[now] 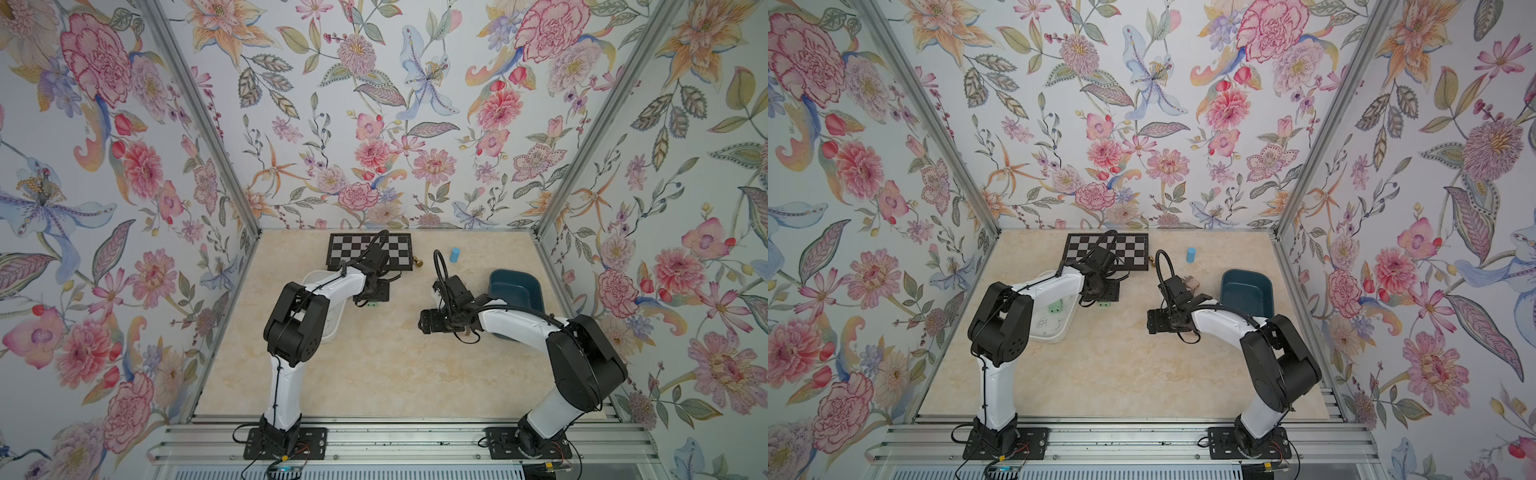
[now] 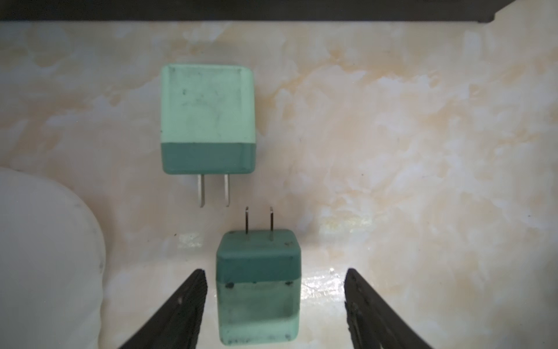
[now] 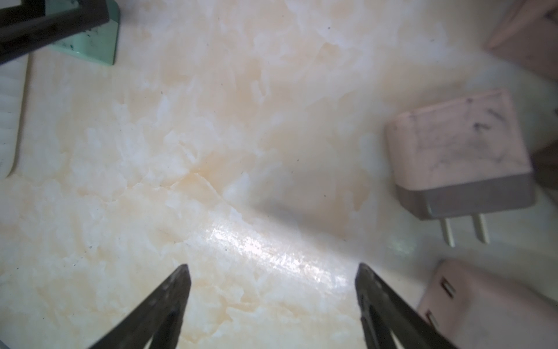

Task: Place the plugs by color into the storage box
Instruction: Pick up the plug from the center of the board.

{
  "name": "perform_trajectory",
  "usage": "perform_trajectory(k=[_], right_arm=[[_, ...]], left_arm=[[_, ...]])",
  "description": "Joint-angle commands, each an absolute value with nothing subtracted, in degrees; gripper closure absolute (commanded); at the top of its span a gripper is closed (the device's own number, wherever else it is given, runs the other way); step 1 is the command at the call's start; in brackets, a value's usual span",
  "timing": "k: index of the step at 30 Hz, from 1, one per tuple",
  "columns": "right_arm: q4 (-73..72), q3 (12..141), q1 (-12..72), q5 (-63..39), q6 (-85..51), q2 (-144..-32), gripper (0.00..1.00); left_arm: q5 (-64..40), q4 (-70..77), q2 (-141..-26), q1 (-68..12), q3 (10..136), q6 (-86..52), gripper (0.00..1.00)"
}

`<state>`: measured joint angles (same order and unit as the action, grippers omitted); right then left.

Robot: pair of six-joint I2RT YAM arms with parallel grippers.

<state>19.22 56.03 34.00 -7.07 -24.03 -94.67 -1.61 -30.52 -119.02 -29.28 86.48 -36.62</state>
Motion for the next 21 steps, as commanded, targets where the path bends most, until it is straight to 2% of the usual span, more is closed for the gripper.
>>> perform_trajectory(k=[1, 5, 8, 12, 21], right_arm=[[19.2, 55.5, 33.6, -6.8, -24.1, -95.1, 0.13], [19.1, 55.3, 33.6, -6.6, -24.1, -95.1, 0.13], [19.1, 55.0, 33.5, -6.5, -24.0, -95.0, 0.13], [19.1, 54.8, 33.3, -6.5, -23.9, -94.8, 0.13], [19.1, 55.5, 33.2, -7.1, -24.0, -94.7, 0.13]], left_arm=[[-3.3, -28.2, -120.7, -29.4, 85.2, -36.5, 0.3], [-4.2, -25.9, -121.8, -29.5, 83.3, -36.9, 0.4], [-4.4, -25.3, -122.5, -29.5, 83.0, -36.7, 0.52], [-4.1, -25.3, -122.0, -29.4, 83.0, -36.7, 0.61], [0.7, -33.5, -113.9, -28.7, 90.1, -34.1, 0.62]])
